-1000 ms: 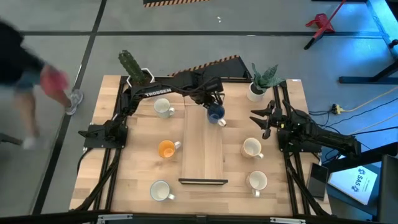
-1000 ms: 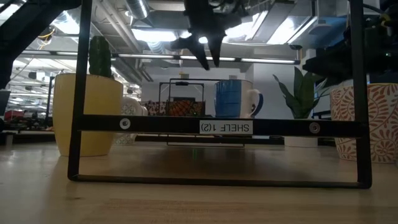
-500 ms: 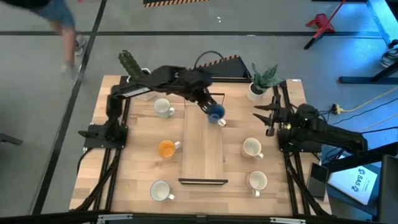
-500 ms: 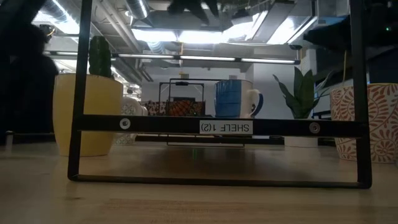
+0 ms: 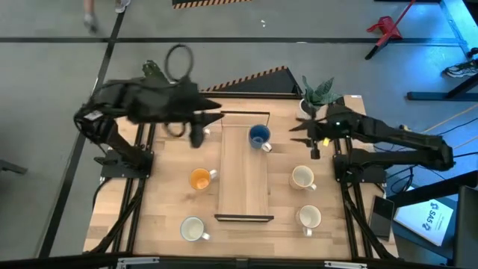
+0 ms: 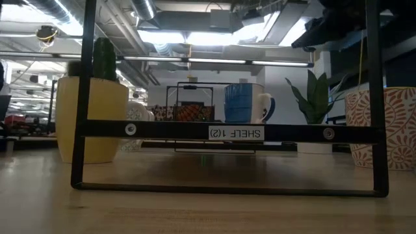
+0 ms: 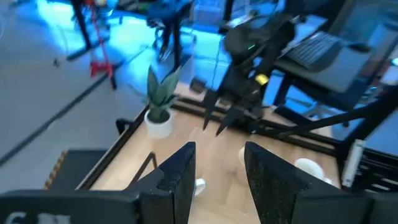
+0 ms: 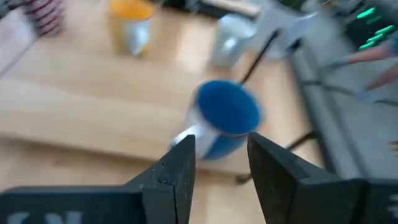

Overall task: Place coffee mugs
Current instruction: Put the blue and white mug on the shelf

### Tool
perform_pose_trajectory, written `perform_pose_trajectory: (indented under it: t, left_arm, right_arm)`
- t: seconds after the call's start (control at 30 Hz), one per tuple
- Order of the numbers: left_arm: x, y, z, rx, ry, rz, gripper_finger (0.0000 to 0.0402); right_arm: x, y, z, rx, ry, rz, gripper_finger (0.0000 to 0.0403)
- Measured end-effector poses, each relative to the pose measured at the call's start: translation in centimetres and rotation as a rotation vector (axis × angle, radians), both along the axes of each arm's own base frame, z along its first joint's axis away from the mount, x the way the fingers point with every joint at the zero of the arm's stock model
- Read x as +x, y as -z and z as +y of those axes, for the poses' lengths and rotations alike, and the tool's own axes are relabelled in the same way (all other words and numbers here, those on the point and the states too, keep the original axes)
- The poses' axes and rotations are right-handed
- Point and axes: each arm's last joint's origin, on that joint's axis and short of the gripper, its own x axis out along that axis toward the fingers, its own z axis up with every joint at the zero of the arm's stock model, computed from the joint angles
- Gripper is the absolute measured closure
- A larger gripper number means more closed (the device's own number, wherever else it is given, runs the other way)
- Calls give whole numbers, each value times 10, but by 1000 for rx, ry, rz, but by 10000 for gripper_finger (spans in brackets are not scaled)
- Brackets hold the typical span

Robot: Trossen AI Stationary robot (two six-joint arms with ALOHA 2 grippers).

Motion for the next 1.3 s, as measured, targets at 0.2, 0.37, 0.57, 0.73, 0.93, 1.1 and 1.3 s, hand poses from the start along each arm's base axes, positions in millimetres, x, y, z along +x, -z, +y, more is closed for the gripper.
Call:
perform_pose_trajectory:
  t: [0.2,0.37,0.57,0.73,0.93,1.1,1.3]
  left_arm:
    - [-30,-9,-28,44,61,-34,269]
    - [-42,-6,-45,88,41,-7,269]
    - [-50,-3,-53,112,-15,11,269]
    - [-51,-1,-52,134,-43,25,269]
    - [-52,1,-51,148,-44,52,269]
    - [-52,1,-51,141,-47,50,269]
    - [-53,2,-51,137,-50,53,269]
  right_arm:
    - [14,16,21,58,-54,183,269]
    - [11,24,47,91,22,280,269]
    - [5,35,77,56,143,314,269]
    - [23,50,87,-23,217,327,269]
    - [56,65,90,-71,249,272,269]
    - [71,72,70,-31,306,275,269]
    - [78,70,43,-44,367,253,269]
